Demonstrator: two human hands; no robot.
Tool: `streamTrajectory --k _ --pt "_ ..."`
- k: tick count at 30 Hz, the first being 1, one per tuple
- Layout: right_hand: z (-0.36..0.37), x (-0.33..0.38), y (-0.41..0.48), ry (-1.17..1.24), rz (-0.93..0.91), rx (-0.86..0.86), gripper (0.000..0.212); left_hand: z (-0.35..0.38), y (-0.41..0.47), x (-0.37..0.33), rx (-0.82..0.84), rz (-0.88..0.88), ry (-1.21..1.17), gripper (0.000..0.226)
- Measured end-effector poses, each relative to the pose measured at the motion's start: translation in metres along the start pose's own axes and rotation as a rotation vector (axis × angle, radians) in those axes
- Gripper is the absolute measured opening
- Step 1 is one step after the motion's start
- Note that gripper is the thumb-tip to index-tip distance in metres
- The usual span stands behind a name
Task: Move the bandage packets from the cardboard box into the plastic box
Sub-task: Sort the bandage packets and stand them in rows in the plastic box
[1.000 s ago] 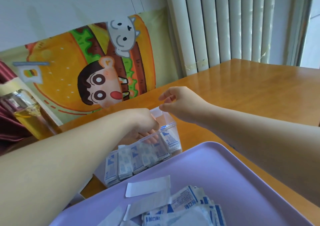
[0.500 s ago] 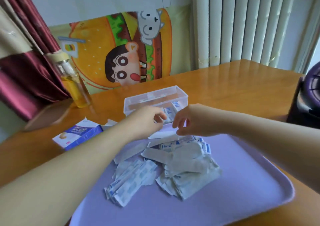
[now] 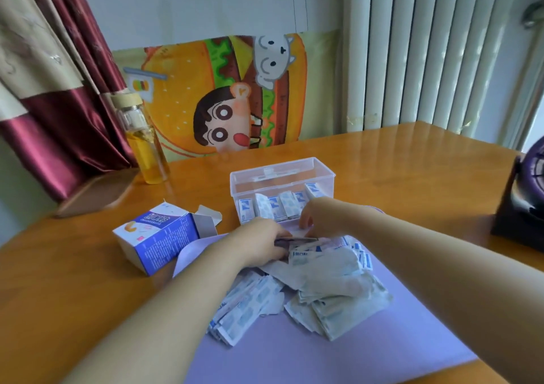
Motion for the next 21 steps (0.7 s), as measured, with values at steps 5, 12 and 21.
streamTrajectory --k 5,12,21 --pt "0.000 -0.006 0.011 0.096 -0.021 -0.019 0.030 -0.004 0.010 0.005 -0.173 -0.024 0.165 0.023" --pt "-0.003 -0.004 -0.004 0.101 -0.167 -0.146 0.022 -0.011 0.002 0.042 -0.234 -0.033 -0.317 0.022" --pt "-0.007 0.004 0.000 -0.079 -0.134 -0.266 0.025 -0.007 -0.021 0.058 -0.156 -0.044 -0.586 0.018"
Point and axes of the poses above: each hand's wrist, its own y-axis towards the middle knuckle, its own z-axis out of the palm, x = y × z, the point moved 7 cm from there along y, towards the middle knuckle, and after that the axes turned 10 degrees about x, right-handed, at the moved point
